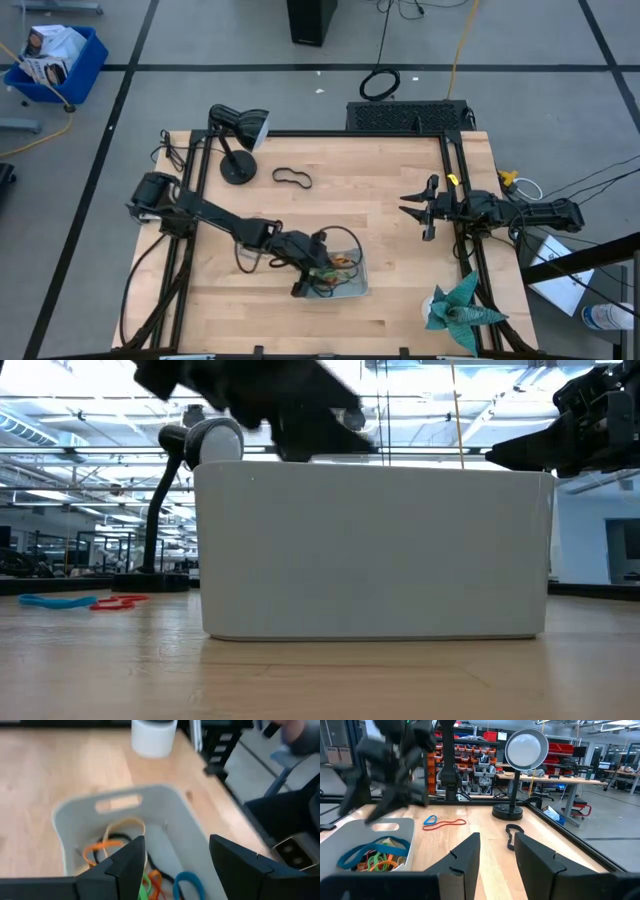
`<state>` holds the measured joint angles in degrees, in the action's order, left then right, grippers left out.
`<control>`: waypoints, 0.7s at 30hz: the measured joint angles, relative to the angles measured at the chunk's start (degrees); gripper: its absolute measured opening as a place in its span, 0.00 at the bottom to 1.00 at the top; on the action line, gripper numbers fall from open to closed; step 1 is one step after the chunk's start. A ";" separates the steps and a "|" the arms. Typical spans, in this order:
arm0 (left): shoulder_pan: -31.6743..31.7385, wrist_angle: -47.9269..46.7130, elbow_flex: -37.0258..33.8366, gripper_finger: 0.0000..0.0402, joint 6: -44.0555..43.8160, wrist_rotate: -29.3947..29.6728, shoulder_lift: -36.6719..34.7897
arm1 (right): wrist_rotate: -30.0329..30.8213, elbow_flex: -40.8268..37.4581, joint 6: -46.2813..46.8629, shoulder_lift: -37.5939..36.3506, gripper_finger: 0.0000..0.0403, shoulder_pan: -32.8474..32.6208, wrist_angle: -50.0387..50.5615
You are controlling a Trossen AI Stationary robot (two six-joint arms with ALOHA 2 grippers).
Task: Pick and place rubber bands into bin
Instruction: Put the black rubber band into the gray bin
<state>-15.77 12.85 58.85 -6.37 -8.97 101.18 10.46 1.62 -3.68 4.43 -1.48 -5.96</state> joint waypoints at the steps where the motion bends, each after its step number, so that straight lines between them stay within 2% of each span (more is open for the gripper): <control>1: 0.00 -0.63 0.00 0.57 0.01 -0.03 -1.39 | 0.00 -0.01 0.00 0.00 0.29 0.00 0.00; 10: 0.00 -5.69 0.00 0.57 7.53 0.04 -13.64 | 0.00 -0.02 0.01 -0.02 0.29 -0.02 -0.02; 12: -0.02 -6.96 0.00 0.57 9.50 1.94 -15.67 | 0.00 -0.01 0.02 0.00 0.29 0.00 0.00; 16: 0.00 -11.78 0.02 0.57 9.70 11.29 -18.70 | 0.00 0.00 0.00 -0.02 0.29 0.00 -0.02; 21: 1.46 -22.08 0.00 0.57 7.87 28.14 -20.98 | 0.00 -0.01 0.00 0.00 0.29 -0.02 0.09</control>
<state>-14.31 -9.23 58.85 1.51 19.18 80.20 10.46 1.61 -3.68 4.43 -1.49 -5.86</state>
